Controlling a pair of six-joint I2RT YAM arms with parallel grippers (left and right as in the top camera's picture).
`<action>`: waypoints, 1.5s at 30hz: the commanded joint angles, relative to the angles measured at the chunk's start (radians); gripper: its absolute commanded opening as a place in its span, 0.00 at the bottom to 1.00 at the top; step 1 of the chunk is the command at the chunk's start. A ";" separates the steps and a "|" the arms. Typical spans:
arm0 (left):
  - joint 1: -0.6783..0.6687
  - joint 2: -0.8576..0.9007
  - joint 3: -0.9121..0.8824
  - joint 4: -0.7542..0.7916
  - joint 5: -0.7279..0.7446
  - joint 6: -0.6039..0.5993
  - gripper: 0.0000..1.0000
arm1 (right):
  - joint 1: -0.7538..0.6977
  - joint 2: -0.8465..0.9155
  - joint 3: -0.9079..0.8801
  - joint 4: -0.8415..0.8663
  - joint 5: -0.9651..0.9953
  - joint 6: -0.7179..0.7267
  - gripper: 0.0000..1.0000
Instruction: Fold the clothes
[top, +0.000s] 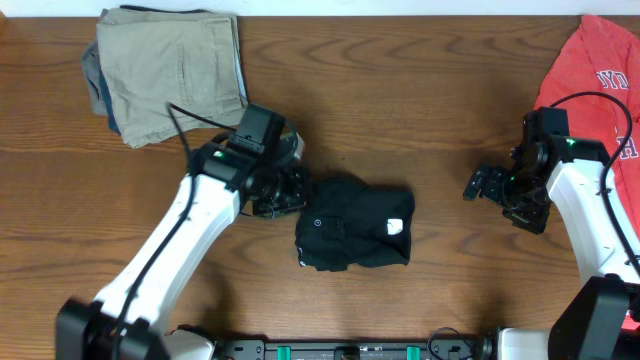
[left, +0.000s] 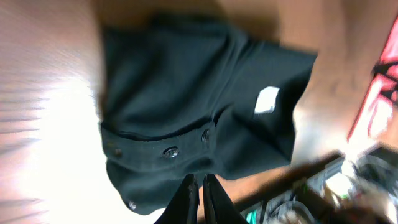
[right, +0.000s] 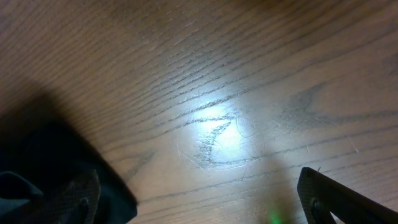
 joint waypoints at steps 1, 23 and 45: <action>-0.011 0.087 -0.086 0.056 0.206 0.129 0.08 | -0.001 -0.003 0.007 -0.001 -0.001 -0.013 0.99; -0.066 0.401 -0.316 0.614 0.470 0.050 0.06 | -0.001 -0.003 0.007 -0.001 -0.001 -0.013 0.99; -0.066 0.112 -0.306 0.792 0.261 -0.061 0.16 | -0.001 -0.003 0.007 0.000 -0.001 -0.013 0.99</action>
